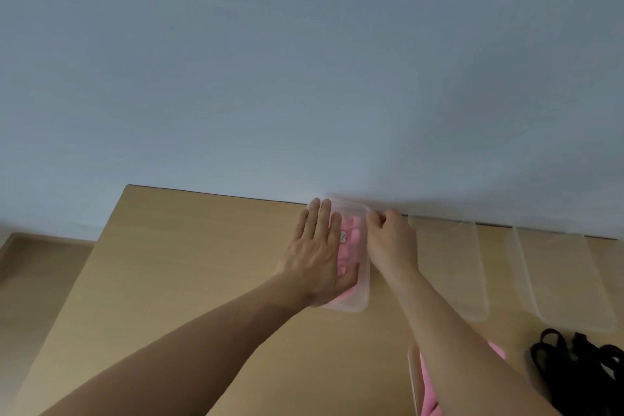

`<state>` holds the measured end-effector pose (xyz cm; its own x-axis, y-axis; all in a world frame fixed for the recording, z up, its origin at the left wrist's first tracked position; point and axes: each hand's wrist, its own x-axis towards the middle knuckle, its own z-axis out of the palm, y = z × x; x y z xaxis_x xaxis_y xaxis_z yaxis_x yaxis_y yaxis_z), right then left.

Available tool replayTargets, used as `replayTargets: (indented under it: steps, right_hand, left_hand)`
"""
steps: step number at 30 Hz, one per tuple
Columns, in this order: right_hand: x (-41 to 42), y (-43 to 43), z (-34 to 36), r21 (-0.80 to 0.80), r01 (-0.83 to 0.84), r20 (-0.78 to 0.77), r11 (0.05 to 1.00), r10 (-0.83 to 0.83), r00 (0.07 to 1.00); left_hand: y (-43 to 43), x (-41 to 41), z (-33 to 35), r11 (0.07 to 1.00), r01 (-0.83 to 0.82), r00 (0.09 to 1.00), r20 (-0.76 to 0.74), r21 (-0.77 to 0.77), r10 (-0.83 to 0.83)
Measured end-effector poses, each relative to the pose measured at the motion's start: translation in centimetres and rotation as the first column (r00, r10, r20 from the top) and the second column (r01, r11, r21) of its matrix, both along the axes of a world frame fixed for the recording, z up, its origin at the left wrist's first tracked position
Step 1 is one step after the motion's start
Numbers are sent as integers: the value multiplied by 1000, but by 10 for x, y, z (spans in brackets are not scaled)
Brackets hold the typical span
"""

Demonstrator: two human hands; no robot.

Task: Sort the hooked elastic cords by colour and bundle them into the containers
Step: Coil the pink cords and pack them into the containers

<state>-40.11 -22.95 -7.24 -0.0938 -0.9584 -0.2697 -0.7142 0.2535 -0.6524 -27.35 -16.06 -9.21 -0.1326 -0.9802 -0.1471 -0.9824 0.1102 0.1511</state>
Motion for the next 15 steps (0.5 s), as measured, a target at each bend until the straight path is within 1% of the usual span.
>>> replayTargets:
  steps: [3, 6, 10, 12, 15]
  right_hand:
    - [3, -10, -4, 33, 40, 6, 999, -41, 999]
    - [5, -14, -10, 114, 135, 140, 984, -150, 979]
    - [6, -16, -12, 206, 231, 308, 951, -287, 907]
    - [6, -14, -11, 230, 246, 360, 942, -317, 878]
    - [5, -11, -13, 255, 251, 394, 934, -338, 855]
  left_hand:
    - [-1, 1, -2, 1000, 9, 1000, -14, -16, -9]
    - [-1, 2, -4, 998, 17, 1000, -15, -56, -17]
    - [-3, 3, -7, 997, 19, 999, -28, -80, -21]
    - [-2, 3, -7, 997, 15, 999, -37, -71, -18]
    - [-3, 3, -7, 999, 13, 999, -29, -52, -15]
